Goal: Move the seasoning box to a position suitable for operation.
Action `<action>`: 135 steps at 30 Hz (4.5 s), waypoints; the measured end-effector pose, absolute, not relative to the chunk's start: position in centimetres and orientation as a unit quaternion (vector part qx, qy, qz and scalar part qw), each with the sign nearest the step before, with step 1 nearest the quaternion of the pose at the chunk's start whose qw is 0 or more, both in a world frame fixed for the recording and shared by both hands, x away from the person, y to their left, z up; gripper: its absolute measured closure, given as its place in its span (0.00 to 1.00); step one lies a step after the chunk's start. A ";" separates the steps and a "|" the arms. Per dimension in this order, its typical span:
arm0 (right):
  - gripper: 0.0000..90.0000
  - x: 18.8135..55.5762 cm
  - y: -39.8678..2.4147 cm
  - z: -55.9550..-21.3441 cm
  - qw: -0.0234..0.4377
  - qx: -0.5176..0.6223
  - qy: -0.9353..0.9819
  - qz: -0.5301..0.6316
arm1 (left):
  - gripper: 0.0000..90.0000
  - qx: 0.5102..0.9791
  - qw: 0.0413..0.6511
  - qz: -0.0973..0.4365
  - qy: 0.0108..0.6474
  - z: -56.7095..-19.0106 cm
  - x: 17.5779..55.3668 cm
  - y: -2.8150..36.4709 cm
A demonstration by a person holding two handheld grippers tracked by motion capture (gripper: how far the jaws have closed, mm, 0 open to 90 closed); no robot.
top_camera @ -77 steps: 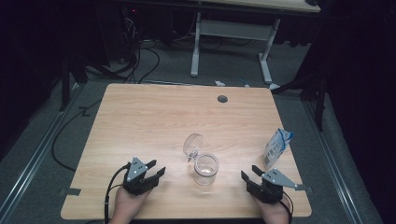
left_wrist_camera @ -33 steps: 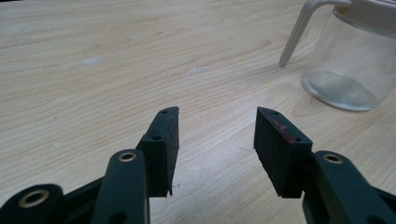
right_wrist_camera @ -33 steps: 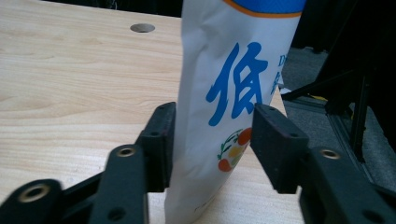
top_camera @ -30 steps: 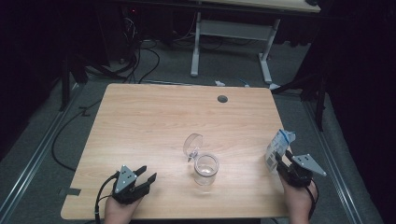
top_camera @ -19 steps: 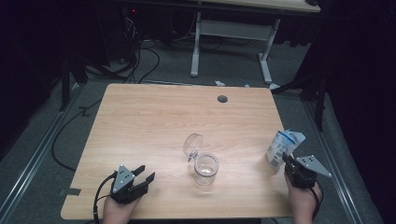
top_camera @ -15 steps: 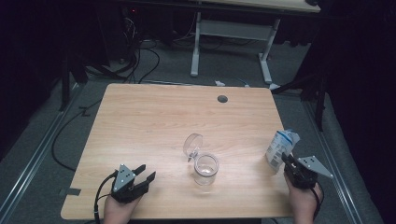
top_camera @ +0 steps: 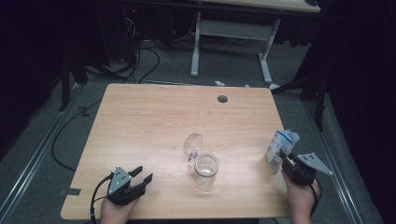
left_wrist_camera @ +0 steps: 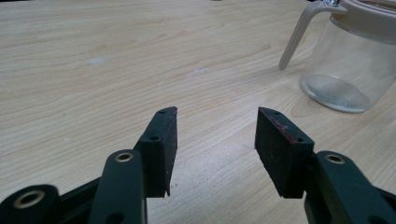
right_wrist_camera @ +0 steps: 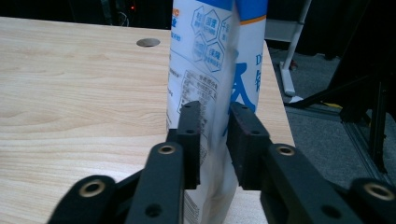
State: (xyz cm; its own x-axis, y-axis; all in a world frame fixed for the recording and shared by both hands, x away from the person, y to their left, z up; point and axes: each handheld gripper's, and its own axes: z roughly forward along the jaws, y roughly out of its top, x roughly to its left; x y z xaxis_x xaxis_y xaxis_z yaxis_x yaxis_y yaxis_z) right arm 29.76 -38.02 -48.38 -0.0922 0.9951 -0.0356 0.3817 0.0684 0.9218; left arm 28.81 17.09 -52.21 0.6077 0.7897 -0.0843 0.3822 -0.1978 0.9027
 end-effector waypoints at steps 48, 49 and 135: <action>1.00 28.3 -31.3 -45.4 0.281 0.470 0.710 0.443 | 0.50 0.745 0.551 0.177 0.332 -52.1 29.6 15.6; 1.00 28.4 -31.3 -45.3 0.277 0.473 0.711 0.440 | 0.50 0.748 0.549 0.177 0.330 -52.2 29.6 15.5; 1.00 34.1 -28.2 -39.1 0.103 0.456 0.873 0.141 | 0.49 0.749 0.559 0.174 0.311 -52.2 29.6 14.6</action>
